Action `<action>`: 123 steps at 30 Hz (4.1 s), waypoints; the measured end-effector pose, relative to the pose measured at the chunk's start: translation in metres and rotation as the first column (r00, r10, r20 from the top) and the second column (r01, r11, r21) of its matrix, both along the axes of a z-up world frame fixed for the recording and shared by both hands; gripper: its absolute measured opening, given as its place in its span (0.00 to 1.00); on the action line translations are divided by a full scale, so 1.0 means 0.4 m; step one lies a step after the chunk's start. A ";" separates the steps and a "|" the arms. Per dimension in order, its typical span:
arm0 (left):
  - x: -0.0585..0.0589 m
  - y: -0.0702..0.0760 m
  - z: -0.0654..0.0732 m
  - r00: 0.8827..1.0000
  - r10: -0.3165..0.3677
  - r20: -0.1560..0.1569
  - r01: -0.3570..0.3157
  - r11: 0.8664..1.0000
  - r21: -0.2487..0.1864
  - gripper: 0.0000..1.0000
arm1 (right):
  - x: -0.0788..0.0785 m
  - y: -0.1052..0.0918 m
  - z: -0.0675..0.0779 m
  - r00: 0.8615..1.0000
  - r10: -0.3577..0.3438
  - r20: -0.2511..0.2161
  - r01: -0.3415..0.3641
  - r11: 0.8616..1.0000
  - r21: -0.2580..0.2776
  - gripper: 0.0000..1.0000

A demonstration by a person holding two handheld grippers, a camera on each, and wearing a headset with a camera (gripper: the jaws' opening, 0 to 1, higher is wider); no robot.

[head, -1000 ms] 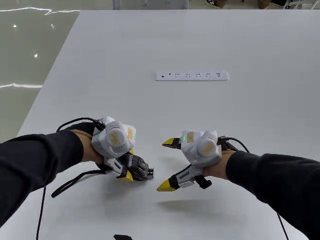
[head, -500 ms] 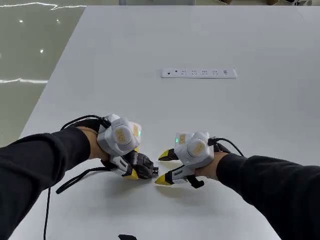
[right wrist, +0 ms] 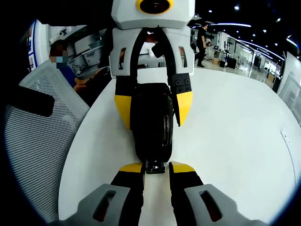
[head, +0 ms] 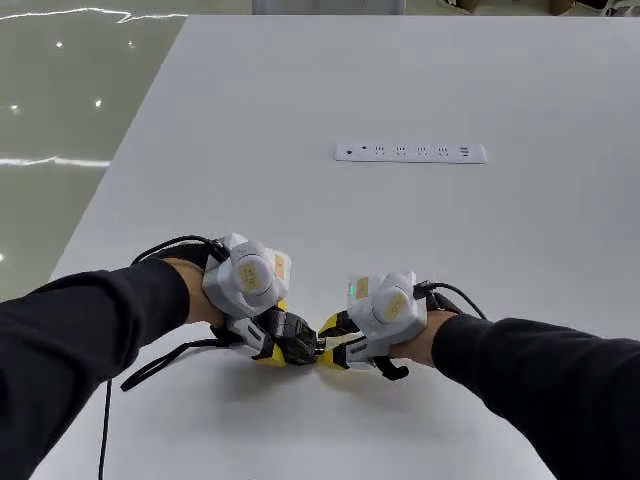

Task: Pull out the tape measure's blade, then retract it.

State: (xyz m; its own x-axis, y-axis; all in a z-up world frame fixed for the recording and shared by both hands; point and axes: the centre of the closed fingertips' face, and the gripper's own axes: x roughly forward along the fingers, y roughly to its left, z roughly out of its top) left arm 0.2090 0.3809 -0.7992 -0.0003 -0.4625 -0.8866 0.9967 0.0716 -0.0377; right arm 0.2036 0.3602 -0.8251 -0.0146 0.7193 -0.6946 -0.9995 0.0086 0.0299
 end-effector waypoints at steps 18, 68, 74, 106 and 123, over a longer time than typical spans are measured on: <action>0.001 0.002 0.000 1.000 0.002 -0.002 -0.002 1.000 0.009 0.34 | 0.007 -0.006 -0.003 1.000 0.019 0.023 -0.018 0.998 -0.058 0.10; 0.002 0.009 0.001 1.000 0.018 0.016 -0.018 1.000 0.021 0.34 | 0.013 -0.090 0.005 1.000 -0.008 0.007 0.008 0.998 -0.063 0.11; 0.001 0.010 0.002 1.000 0.015 0.017 -0.016 1.000 0.023 0.34 | 0.014 -0.112 0.006 1.000 -0.014 0.009 0.014 0.997 -0.074 0.11; 0.001 0.009 0.000 1.000 0.015 0.018 -0.015 1.000 0.027 0.34 | 0.021 -0.244 -0.003 0.999 -0.050 0.008 0.051 0.988 -0.143 0.11; 0.002 0.009 0.000 1.000 0.014 0.017 -0.014 1.000 0.025 0.34 | 0.021 -0.300 0.000 0.997 -0.072 0.016 0.074 0.986 -0.150 0.11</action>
